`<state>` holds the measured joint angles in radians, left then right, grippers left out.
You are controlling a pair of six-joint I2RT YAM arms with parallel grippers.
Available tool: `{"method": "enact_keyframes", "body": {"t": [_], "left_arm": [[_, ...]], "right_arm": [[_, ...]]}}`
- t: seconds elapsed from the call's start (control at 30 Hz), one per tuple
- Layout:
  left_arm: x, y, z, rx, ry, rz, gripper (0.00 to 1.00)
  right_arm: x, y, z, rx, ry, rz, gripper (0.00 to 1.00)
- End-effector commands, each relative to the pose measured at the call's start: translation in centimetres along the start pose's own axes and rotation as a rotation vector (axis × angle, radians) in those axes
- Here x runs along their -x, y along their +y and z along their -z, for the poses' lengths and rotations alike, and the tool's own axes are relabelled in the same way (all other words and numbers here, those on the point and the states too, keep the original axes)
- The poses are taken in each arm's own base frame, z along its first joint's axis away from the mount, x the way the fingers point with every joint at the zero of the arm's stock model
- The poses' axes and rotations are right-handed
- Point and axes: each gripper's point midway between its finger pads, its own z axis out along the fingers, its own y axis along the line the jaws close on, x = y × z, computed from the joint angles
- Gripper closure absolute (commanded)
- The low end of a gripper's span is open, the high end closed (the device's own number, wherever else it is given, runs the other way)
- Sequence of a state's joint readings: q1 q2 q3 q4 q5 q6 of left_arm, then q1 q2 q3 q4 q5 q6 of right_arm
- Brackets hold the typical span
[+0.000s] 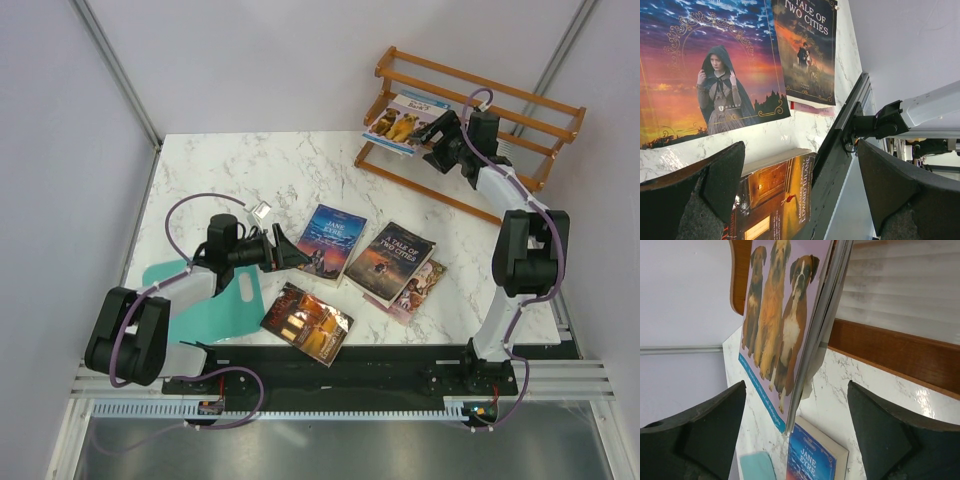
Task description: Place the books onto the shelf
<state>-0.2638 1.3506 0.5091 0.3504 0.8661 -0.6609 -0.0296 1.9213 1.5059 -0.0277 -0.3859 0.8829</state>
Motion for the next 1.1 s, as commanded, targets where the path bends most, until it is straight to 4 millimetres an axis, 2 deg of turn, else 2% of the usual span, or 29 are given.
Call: {"method": "enact_keyframes", "body": {"t": [0.0,0.1,0.13,0.17,0.23,0.3,0.33,0.37,0.4,0.43,0.47,0.53,0.57,0.6,0.63,0.67,0.7,0.73,0.8,0.83,0.9,0.97,1.03,1.07], "left_arm": [[0.7,-1.0,0.3,-0.024,-0.035,-0.063,0.0],[0.9,-0.6,0.2,-0.003,-0.032,-0.065,0.0],[1.3,-0.7,0.2,-0.001,-0.036,-0.073,0.0],[1.4,-0.3,0.1,0.02,-0.039,-0.08,0.0],[1.9,-0.2,0.1,0.041,-0.037,-0.083,0.0],[2.4,0.4,-0.1,0.073,-0.04,-0.093,0.0],[2.9,0.3,-0.2,0.077,-0.038,-0.1,0.0],[3.0,0.7,-0.5,0.09,-0.03,-0.095,0.0],[3.1,0.9,-0.5,0.096,-0.025,-0.09,0.0],[3.5,0.8,-0.7,0.096,-0.025,-0.091,0.0],[3.4,1.1,-0.7,0.107,-0.018,-0.082,0.0],[3.0,1.9,-0.9,0.136,-0.006,-0.053,0.0],[2.6,2.6,-0.8,0.169,0.002,-0.026,0.0],[2.2,3.3,-0.7,0.195,0.009,-0.006,0.0],[2.0,3.7,-0.6,0.22,0.009,0.008,0.0],[2.1,4.8,-0.5,0.276,-0.011,0.018,0.0],[2.1,5.3,-0.3,0.305,-0.018,0.031,0.0],[2.2,6.1,-0.5,0.331,-0.016,0.047,0.0],[3.3,6.7,-1.0,0.361,-0.019,0.061,0.0],[2.9,7.8,-1.7,0.375,0.011,0.091,0.0],[4.0,8.0,-2.6,0.366,0.021,0.099,0.0],[3.8,9.0,-3.6,0.364,0.058,0.136,0.0],[5.0,8.9,-4.4,0.344,0.057,0.137,0.0],[4.4,9.4,-4.9,0.338,0.083,0.158,0.0]], "right_arm": [[1.3,2.0,3.1,-0.004,-0.049,0.065,0.09],[0.3,1.6,4.9,-0.039,-0.035,0.092,0.05],[-0.4,0.4,5.2,-0.07,-0.023,0.091,0.04],[-0.5,1.0,6.4,-0.068,-0.031,0.104,0.02],[-2.4,-0.8,7.7,-0.12,0.008,0.116,0.02],[-3.4,-0.8,9.7,-0.137,0.011,0.142,0.02],[-4.6,-2.0,10.3,-0.168,0.031,0.153,0.02],[-5.2,-1.3,11.3,-0.157,0.03,0.171,0.02],[-5.9,-1.8,11.9,-0.17,0.045,0.172,0.02],[-8.0,-2.2,12.2,-0.176,0.085,0.19,0.02],[-9.6,-1.0,12.8,-0.15,0.113,0.221,0.02],[-12.5,-0.7,13.1,-0.142,0.174,0.269,0.02],[-15.6,0.3,13.1,-0.118,0.247,0.333,0.02],[-17.2,0.5,13.0,-0.115,0.284,0.361,0.02],[-19.0,0.3,13.0,-0.114,0.331,0.375,0.02],[-21.8,0.4,12.7,-0.103,0.396,0.391,0.02],[-23.1,0.2,12.5,-0.104,0.427,0.391,0.02],[-24.7,-1.1,12.0,-0.129,0.468,0.382,0.02],[-26.2,-0.9,11.2,-0.095,0.479,0.342,0.02],[-27.3,-2.0,10.8,-0.1,0.507,0.316,0.02],[-27.7,-1.9,9.8,-0.083,0.495,0.28,0.04],[-28.5,-3.0,9.1,-0.107,0.518,0.259,0.05],[-29.2,-3.8,8.7,-0.116,0.536,0.234,0.07],[-29.1,-3.2,8.2,-0.078,0.518,0.229,0.07]]}}
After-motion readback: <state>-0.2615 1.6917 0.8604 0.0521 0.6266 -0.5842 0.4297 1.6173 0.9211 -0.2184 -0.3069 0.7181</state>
